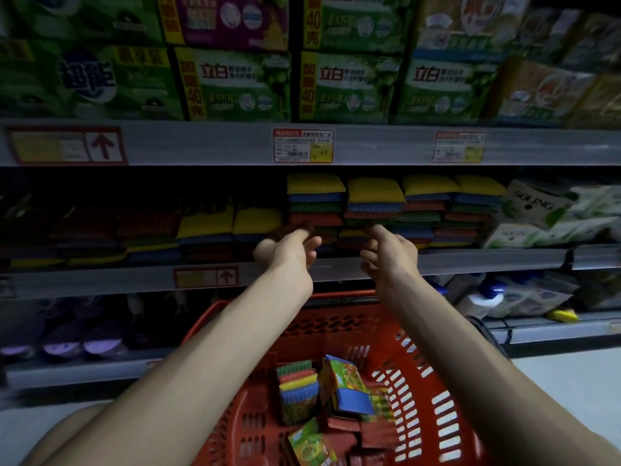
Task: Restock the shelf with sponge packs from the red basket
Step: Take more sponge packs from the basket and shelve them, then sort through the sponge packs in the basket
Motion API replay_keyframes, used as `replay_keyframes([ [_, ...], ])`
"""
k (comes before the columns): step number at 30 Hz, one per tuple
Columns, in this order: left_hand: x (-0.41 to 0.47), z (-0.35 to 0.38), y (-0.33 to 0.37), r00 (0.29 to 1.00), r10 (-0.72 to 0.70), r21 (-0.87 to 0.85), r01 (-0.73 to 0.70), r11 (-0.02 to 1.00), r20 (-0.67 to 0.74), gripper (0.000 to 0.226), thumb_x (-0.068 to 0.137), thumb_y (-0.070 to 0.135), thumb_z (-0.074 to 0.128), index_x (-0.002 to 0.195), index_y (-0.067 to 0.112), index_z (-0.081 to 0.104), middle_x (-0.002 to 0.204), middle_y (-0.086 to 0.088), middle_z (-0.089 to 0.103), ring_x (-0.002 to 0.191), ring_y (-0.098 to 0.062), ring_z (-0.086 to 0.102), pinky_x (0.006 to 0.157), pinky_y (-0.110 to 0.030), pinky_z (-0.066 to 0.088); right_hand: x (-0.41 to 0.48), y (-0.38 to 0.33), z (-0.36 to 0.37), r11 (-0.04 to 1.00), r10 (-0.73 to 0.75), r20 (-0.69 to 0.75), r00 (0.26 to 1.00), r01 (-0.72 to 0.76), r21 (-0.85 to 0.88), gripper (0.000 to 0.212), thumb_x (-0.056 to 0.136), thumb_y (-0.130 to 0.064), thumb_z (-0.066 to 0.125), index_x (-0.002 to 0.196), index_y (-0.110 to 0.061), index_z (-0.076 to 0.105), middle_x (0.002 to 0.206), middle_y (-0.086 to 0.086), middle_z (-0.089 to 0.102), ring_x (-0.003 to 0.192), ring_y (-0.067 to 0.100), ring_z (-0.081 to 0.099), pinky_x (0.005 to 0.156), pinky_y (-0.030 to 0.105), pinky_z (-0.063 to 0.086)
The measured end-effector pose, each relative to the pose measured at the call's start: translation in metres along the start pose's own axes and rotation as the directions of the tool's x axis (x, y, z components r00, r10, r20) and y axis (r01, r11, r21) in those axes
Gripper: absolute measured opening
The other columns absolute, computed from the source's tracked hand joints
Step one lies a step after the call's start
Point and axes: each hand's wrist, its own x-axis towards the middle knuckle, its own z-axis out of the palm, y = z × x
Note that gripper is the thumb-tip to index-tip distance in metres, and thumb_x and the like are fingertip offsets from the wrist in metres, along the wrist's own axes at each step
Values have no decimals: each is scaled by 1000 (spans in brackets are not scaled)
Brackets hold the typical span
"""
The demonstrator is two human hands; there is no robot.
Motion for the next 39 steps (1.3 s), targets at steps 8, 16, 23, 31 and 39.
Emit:
replay_keyframes([
  [8, -3, -7, 1, 992, -86, -15, 88, 996, 97, 17, 96, 3, 67, 90, 0, 51, 49, -3, 67, 52, -13, 63, 44, -19, 49, -8, 0, -8, 999, 1, 40, 999, 1, -32, 16, 98, -16, 63, 111, -6, 63, 41, -11, 39, 33, 5, 36, 38, 22, 31],
  [16, -26, -41, -14, 950, -90, 170, 40, 985, 298, 15, 91, 15, 77, 104, 9, 75, 89, -5, 80, 68, -11, 75, 56, -20, 58, -27, 5, -33, 993, -18, 166, 986, 37, -113, 18, 98, -21, 67, 109, -7, 66, 49, -11, 40, 39, 4, 36, 41, 19, 28],
  [23, -42, -74, -23, 920, -58, 365, -95, 926, 387, 11, 95, 20, 71, 103, 12, 73, 95, -7, 80, 80, -17, 76, 74, -29, 60, -49, 18, -58, 971, 56, 285, 957, 14, -239, 22, 93, -29, 73, 102, -9, 71, 64, -3, 60, 56, 11, 64, 55, 23, 41],
  [31, -27, -111, -58, 895, -26, 640, -298, 708, 445, 5, 96, 18, 68, 95, 16, 73, 95, -10, 79, 79, -17, 73, 69, -29, 54, -59, 60, -83, 787, 157, 351, 923, 98, -609, 18, 93, -20, 73, 101, -4, 69, 83, 10, 64, 66, 15, 58, 57, 22, 46],
  [39, 7, -177, -111, 747, -74, 662, -627, -410, 661, 43, 97, 42, 57, 137, 30, 54, 128, 1, 60, 123, -25, 57, 99, -41, 44, -56, 143, -147, -324, 292, 390, 873, 474, -819, 55, 87, -61, 63, 128, -24, 62, 129, 10, 66, 121, 33, 61, 94, 35, 50],
])
